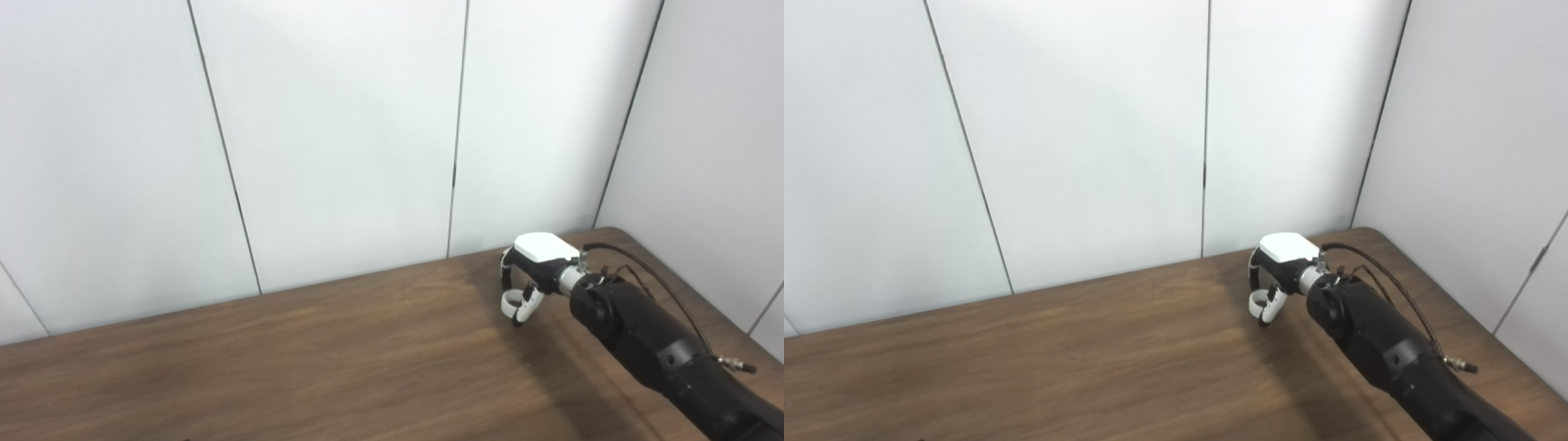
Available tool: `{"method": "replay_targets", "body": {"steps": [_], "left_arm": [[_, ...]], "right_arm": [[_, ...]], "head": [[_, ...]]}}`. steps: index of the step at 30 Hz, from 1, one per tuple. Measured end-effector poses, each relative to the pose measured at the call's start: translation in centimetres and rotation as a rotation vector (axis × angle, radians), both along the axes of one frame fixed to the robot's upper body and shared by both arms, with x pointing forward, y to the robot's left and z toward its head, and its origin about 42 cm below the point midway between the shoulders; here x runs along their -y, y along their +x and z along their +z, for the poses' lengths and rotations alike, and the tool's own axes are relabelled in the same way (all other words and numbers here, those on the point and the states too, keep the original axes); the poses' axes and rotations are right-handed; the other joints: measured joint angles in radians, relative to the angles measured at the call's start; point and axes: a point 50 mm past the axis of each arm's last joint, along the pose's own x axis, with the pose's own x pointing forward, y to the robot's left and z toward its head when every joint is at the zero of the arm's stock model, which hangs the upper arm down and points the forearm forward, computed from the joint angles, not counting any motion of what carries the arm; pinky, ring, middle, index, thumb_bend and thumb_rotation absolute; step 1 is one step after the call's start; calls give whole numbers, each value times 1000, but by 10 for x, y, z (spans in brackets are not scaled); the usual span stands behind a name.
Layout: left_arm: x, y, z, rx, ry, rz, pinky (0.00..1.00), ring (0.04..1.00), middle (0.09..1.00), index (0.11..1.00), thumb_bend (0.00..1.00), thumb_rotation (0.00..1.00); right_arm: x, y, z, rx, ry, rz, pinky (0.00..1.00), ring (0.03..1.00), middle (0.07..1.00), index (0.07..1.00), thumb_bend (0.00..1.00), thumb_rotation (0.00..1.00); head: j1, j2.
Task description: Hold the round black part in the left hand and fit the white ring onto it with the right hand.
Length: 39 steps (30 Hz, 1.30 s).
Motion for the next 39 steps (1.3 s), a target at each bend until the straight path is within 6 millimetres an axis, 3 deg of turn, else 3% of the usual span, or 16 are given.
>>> {"method": "replay_targets", "body": {"steps": [13,28,39], "left_arm": [[5,10,0,4,41,-11,1000,1000,878,479,516,41],[37,42,3,21,49,-39,1000,1000,865,479,518,41],[62,71,0,35,56,-57,1000,983,846,480,519,43]], "right_arm": [[-17,-4,14,-29,6,69,821,949,869,476,521,123],[-44,-7,59,3,51,184,839,969,879,480,518,122],[-92,-14,86,38,100,340,862,981,891,477,518,123]], "head": [[6,2],[43,14],[91,31]]}}
